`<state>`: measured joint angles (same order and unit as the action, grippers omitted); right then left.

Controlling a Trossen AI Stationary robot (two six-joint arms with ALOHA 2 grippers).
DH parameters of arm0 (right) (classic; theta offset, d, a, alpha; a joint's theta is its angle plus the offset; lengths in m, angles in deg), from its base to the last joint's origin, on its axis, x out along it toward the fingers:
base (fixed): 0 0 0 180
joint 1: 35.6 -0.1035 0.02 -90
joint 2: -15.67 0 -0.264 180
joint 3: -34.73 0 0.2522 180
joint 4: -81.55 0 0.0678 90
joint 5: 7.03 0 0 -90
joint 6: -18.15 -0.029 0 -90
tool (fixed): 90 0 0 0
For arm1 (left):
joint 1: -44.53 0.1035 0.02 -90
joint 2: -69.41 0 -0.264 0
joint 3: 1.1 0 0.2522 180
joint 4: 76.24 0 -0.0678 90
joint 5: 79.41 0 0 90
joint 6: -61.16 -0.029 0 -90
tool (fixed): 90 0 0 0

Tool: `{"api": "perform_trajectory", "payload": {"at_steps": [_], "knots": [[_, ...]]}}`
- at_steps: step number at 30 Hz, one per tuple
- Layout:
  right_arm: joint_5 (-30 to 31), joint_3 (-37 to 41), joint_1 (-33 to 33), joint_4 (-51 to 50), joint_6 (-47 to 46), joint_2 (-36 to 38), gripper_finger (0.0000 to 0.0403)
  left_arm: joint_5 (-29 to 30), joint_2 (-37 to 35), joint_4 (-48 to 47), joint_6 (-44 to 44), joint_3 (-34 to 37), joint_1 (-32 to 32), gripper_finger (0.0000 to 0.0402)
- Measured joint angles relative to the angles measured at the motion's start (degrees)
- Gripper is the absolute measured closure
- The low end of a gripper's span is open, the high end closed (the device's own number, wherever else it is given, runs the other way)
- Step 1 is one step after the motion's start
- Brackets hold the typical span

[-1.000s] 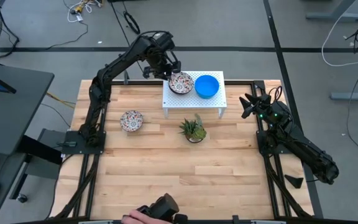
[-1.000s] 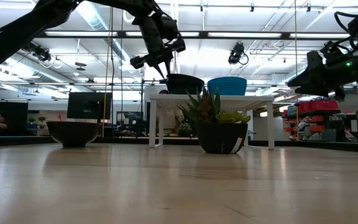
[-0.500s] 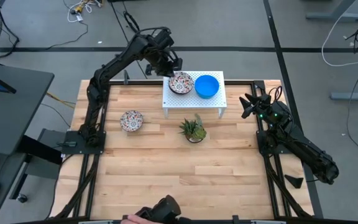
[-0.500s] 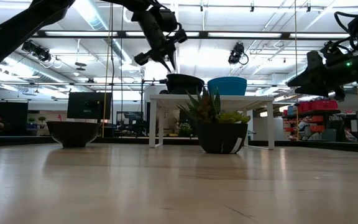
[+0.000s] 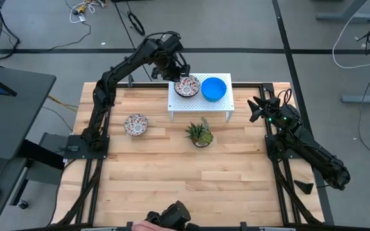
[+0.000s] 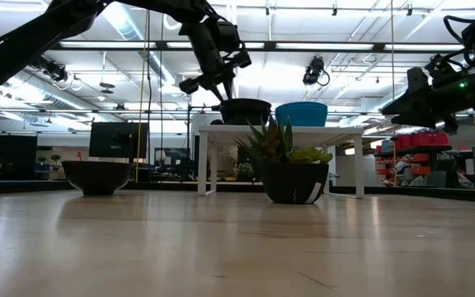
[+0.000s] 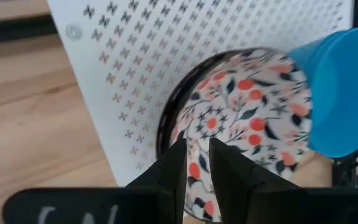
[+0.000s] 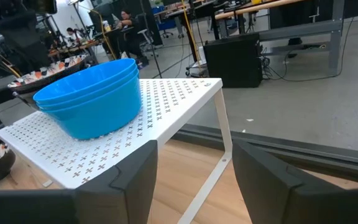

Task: Pick & Place Mini bowls
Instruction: Stack the bottom white patterned bowl on the white patterned bowl on the shelf, then stack the white patterned bowl on the white patterned bowl on the shelf

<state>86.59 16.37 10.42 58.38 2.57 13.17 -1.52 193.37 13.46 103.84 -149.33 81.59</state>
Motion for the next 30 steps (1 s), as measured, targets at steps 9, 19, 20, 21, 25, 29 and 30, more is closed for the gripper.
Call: {"api": "perform_trajectory", "payload": {"at_steps": [9, 19, 20, 21, 25, 29, 30], "knots": [[0.0, 0.0, 0.0, 0.0, 0.0, 0.01, 0.0192, -1.08, -0.21, 1.22, -1.4, -0.48, 0.04, 0.033], [-0.02, 0.0, 0.0, 0.0, 0.0, 0.02, 0.0192, -3.16, -2.36, -4.09, -3.2, -0.52, -0.71, 0.033], [-0.01, 0.0, 0.0, 0.0, 0.0, 0.01, 0.0192, -3.16, -2.57, -6.07, -4.44, -0.52, -0.8, 0.033], [0.0, 0.0, 0.0, -0.02, 0.0, 0.02, 0.0192, -3.12, -2.94, -7.94, -5.64, -0.52, -1.06, 0.033], [-0.02, 0.0, 0.0, -0.02, 0.0, 0.02, 0.0192, -1.55, -4.52, -13.62, -10.69, -0.48, -2.39, 0.0324], [0.0, 0.0, 0.0, -0.02, 0.0, 0.01, 0.0192, -0.47, -7.51, -13.4, -14.12, 0.1, -4.18, 0.0294], [0.0, 0.0, 0.0, -0.02, 0.0, 0.02, 0.0192, -0.07, -8.23, -13.45, -14.72, 0.07, -4.58, 0.0284]]}}
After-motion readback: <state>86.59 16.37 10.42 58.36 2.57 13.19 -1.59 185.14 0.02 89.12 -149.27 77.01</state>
